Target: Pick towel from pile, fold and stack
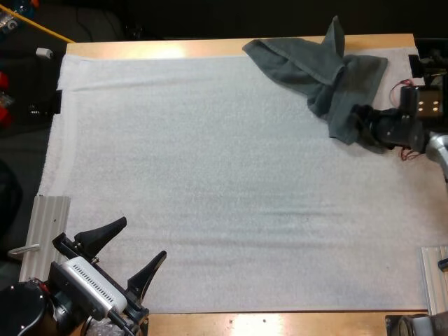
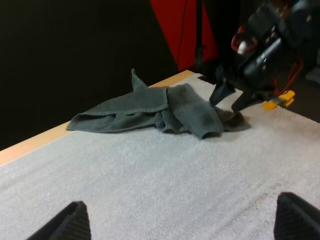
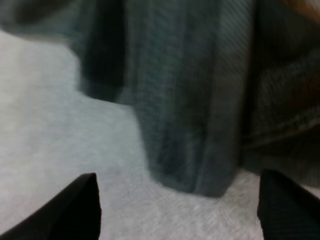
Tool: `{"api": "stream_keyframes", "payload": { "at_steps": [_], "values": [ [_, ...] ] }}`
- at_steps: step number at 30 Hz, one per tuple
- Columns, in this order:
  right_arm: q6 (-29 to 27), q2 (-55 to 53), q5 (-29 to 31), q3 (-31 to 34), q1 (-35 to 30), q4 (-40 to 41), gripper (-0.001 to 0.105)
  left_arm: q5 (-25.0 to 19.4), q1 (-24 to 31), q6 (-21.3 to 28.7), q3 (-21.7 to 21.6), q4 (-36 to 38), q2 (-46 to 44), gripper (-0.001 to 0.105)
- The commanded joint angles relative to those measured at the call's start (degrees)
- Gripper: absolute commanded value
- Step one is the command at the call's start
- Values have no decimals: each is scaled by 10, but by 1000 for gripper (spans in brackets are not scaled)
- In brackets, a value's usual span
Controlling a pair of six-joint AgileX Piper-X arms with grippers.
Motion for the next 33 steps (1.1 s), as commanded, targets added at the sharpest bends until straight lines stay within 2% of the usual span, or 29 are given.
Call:
{"api": "stream_keyframes", "payload": {
  "at_steps": [1, 6, 8, 14, 16, 20, 21, 24, 26, 27, 28, 32, 33],
  "values": [
    [4, 9, 0, -2, 1, -15, 64, 5, -2, -9, -5, -6, 1, 71],
    [30, 51, 0, -2, 1, -65, 64, 5, -2, -31, -5, -2, 1, 71],
    [50, 64, 0, -2, 1, -85, 60, 5, -2, -34, -5, -1, 1, 71],
    [107, 95, 0, -2, 1, -111, 35, 25, -2, -42, -5, -1, 1, 71],
    [115, 103, 0, -2, 1, -108, 27, 33, -2, -45, -5, -1, 1, 71],
    [117, 111, -11, -2, 1, -99, 2, 43, -2, -45, -5, -1, 1, 71],
    [116, 110, -15, -2, 1, -97, 0, 43, -2, -45, -5, -1, 1, 71],
    [103, 97, -55, -2, 1, -98, 0, 43, -2, -45, -5, -1, 1, 71],
    [67, 73, -66, -2, 8, -92, 0, 43, -2, -45, -5, -1, 1, 71],
    [48, 61, -65, -2, 13, -88, 0, 43, -2, -45, -5, -1, 1, 71],
    [5, 22, -64, -2, 25, -76, 0, 46, -2, -45, -5, -1, 1, 71],
    [-49, -66, -42, -2, 49, -38, 0, 51, -2, -45, -5, -1, 1, 71],
    [-64, -119, -10, -2, 66, -18, 0, 59, -2, -45, -5, -1, 1, 71]
  ]
}}
